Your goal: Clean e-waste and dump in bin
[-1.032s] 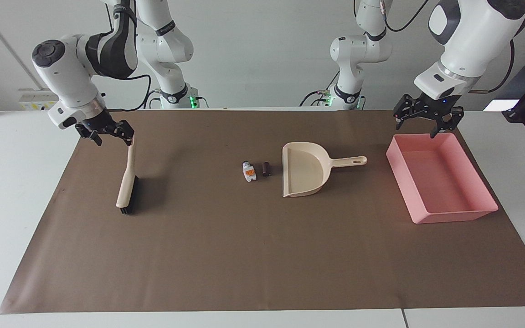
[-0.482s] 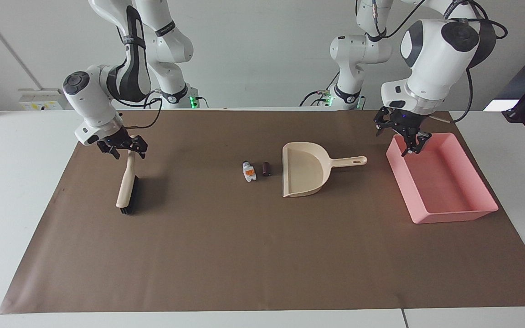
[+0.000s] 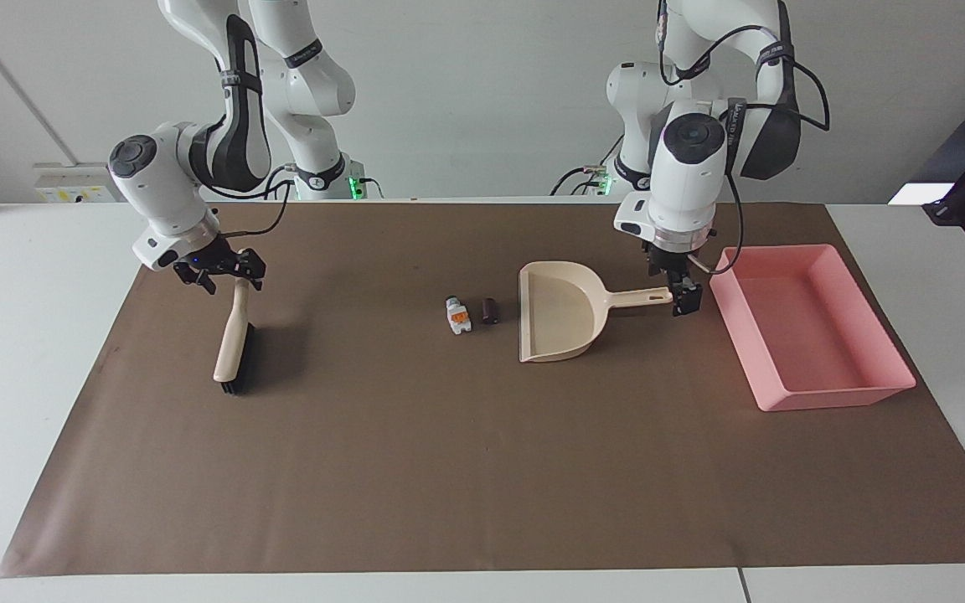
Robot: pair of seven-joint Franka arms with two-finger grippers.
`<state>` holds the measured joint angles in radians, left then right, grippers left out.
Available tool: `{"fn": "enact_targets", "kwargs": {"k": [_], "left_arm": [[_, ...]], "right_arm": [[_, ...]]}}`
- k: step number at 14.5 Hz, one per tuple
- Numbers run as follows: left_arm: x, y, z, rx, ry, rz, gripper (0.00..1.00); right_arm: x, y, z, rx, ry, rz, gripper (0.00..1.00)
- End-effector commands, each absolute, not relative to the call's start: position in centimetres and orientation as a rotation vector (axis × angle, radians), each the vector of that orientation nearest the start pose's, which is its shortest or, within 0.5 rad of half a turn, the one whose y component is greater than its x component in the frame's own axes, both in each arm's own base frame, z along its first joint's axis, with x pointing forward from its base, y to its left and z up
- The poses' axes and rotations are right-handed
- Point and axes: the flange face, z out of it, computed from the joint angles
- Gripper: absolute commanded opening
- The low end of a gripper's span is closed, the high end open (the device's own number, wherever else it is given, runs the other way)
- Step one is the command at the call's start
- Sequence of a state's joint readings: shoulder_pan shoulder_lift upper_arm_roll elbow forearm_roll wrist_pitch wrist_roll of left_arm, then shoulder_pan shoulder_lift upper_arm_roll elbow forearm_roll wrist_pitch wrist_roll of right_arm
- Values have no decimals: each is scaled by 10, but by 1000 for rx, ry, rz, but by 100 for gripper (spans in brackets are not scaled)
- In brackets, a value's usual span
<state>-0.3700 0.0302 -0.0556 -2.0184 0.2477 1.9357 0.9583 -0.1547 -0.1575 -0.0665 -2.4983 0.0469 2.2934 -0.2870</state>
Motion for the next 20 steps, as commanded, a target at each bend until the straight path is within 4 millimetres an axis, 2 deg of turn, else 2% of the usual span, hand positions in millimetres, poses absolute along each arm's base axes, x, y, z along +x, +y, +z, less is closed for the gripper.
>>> {"fn": "enact_targets", "kwargs": {"k": [1,3,4,5,6,7,8,11,13,14,16,17,19,20], "left_arm": [[486,-219,398,-2067,2032,287,94],[476,-225,383,-2005,2037,312,94],[475,-224,376,-2002,2035,313,94],[467,-228,367,-1995,2042,329,94],[462,-231,362,-1993,2044,333,94],[460,-231,358,-1997,2042,331,94],[458,-231,355,-2000,2039,334,94],[452,-235,337,-1967,2028,362,93],[451,-238,335,-1966,2027,364,91],[450,-240,335,-1964,2029,362,87],[448,-242,335,-1966,2019,369,70],[448,-246,338,-1963,2017,364,54],[447,-250,340,-1910,2025,361,30],[445,-250,342,-1901,2023,373,21]], "right_arm": [[435,-95,338,-3074,-52,37,93],[435,-93,337,-3074,-45,40,85],[436,-93,338,-3075,-48,38,77],[436,-92,337,-3074,-50,40,64],[436,-92,338,-3074,-50,38,41],[436,-91,338,-3075,-43,39,12],[437,-89,338,-3075,-13,40,0],[439,-84,340,-3074,-3,48,0],[443,-83,344,-3074,-9,51,0],[445,-82,349,-3070,-9,71,0],[457,-77,375,-3069,19,78,0],[463,-59,387,-3074,-4,75,0],[465,-21,403,-3081,27,87,0],[463,11,410,-3091,33,82,0]]}}
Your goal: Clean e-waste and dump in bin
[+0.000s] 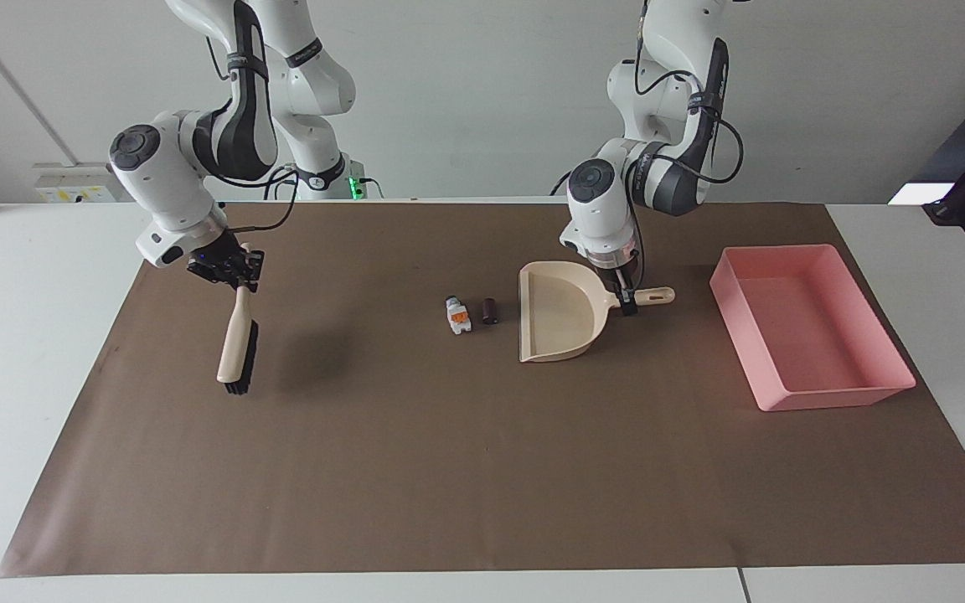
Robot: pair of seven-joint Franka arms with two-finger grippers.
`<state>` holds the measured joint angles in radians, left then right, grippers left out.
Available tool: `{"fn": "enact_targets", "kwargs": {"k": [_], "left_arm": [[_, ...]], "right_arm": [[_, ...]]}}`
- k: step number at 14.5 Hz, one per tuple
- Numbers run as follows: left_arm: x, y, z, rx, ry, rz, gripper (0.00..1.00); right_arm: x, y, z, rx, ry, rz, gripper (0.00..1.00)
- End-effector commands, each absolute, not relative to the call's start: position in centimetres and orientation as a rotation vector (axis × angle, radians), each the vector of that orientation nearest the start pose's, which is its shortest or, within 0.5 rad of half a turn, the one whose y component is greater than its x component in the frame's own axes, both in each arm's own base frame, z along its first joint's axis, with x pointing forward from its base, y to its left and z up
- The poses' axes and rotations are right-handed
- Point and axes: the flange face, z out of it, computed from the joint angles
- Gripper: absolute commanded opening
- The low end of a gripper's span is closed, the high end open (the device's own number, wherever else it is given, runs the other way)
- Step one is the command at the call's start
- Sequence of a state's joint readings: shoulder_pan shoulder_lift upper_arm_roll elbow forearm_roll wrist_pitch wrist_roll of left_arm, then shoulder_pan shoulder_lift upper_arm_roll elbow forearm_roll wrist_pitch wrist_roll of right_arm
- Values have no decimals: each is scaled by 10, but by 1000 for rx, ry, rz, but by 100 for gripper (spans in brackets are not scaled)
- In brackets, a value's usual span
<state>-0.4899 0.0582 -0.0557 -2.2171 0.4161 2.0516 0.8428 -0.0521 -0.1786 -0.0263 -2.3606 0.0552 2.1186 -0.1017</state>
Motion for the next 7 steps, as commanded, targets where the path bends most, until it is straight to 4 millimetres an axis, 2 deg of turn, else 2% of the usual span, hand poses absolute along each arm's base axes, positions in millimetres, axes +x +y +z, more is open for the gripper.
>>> {"fn": "enact_targets", "kwargs": {"k": [1,4,7], "left_arm": [[444,-249,346,-1900,2018,382,14],[454,-248,369,-1911,1978,439,0],[460,-249,376,-1874,2004,485,0]], "right_arm": [[459,36,411,-3100,37,111,0],[436,132,408,-3122,113,146,0],[407,202,388,-3156,133,171,0]]}}
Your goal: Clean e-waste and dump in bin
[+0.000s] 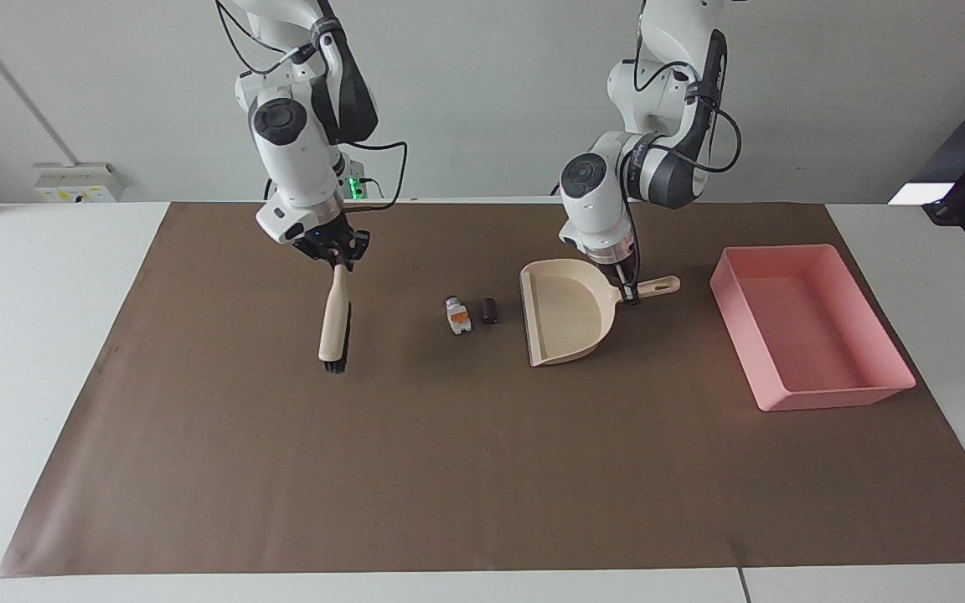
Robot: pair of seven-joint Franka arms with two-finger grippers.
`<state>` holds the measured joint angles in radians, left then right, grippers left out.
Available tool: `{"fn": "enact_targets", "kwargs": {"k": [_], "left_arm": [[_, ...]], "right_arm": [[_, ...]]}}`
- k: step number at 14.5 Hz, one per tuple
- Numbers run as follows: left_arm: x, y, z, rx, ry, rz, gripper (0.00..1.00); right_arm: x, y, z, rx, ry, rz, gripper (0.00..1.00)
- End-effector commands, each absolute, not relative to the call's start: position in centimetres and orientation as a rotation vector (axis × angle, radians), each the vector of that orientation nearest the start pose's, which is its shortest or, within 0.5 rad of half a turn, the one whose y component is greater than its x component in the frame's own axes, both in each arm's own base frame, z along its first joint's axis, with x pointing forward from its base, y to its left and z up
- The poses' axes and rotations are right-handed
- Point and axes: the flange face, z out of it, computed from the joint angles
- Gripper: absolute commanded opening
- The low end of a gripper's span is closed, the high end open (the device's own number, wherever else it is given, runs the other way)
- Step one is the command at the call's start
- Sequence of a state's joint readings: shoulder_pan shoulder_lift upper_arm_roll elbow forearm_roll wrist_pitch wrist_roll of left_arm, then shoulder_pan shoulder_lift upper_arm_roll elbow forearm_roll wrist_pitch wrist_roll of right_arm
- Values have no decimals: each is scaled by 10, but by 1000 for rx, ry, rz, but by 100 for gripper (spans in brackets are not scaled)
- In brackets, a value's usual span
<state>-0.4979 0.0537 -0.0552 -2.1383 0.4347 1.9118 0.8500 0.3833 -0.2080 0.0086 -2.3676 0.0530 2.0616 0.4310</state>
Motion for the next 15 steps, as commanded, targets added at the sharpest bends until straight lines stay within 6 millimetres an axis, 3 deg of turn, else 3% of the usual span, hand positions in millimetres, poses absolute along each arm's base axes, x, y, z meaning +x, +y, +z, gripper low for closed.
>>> {"fn": "enact_targets", "kwargs": {"k": [1,4,7,12,15], "left_arm": [[460,-249,377,-1861,2012,489,0],[453,-267,378,-1808,2040,512,0],[461,-299,361,-1799,1993,632,0],[441,-316,343,-1790,1971,641,0],[431,-320,335,-1774,1987,632,0]], "right_arm": [[396,226,378,-3178,132,164,0],[377,258,358,-3241,54,181,0],[362,280,346,-3260,-26,209,0],[347,311,332,-3242,-84,183,0],[340,345,328,-3130,-97,157,0]]}}
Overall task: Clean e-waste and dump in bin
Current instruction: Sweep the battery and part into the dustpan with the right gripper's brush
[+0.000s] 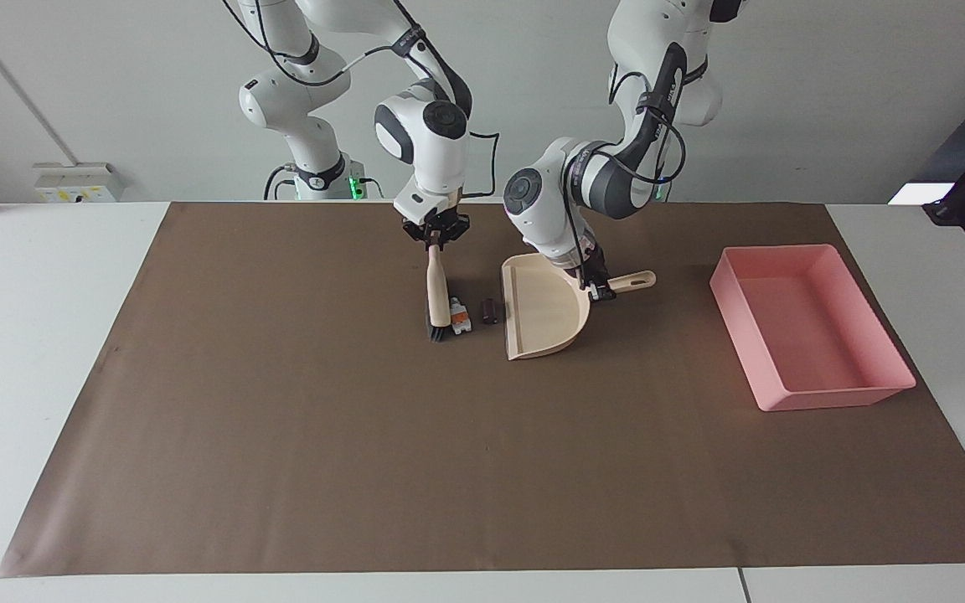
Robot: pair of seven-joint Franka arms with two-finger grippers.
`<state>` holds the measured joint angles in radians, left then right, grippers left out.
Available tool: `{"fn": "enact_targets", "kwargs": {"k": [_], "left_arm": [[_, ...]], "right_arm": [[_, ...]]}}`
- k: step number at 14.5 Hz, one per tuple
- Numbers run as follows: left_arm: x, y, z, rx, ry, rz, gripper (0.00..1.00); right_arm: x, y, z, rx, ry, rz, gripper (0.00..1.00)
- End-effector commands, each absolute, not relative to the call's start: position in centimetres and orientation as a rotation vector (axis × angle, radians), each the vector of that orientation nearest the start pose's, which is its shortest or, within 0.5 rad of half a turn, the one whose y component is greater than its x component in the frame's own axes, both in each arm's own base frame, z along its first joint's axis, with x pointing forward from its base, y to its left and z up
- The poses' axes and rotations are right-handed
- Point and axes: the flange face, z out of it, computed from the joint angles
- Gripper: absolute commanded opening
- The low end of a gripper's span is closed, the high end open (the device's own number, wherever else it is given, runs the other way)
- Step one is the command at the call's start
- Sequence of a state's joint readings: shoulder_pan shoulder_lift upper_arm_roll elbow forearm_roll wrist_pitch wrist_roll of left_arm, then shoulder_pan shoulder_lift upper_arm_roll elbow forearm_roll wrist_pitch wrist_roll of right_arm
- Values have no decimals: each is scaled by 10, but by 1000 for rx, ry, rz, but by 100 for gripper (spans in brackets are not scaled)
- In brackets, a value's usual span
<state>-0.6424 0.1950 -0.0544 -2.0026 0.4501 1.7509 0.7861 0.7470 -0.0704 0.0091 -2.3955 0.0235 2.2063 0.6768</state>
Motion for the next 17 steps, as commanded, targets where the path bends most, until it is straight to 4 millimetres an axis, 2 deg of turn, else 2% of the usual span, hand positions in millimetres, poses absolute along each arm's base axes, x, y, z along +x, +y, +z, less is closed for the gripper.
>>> {"fn": "enact_targets", "kwargs": {"k": [1,3,5,8,10,13,17], "left_arm": [[429,-319,333,-1773,1992,624,0],[425,-318,326,-1757,2009,602,0],[422,-314,321,-1749,2022,582,0],[422,-310,318,-1759,2041,530,0],[430,-306,318,-1776,2048,490,0],[439,-298,317,-1805,2051,429,0],[455,-280,333,-1858,2061,374,0]], "right_arm": [[341,355,328,-3043,-65,164,0],[338,376,336,-2881,-66,231,0],[341,382,340,-2754,-7,263,0],[350,394,355,-2690,18,270,0],[350,398,361,-2693,20,314,0],[350,387,384,-2749,35,295,0],[358,345,429,-2886,92,262,0]]}}
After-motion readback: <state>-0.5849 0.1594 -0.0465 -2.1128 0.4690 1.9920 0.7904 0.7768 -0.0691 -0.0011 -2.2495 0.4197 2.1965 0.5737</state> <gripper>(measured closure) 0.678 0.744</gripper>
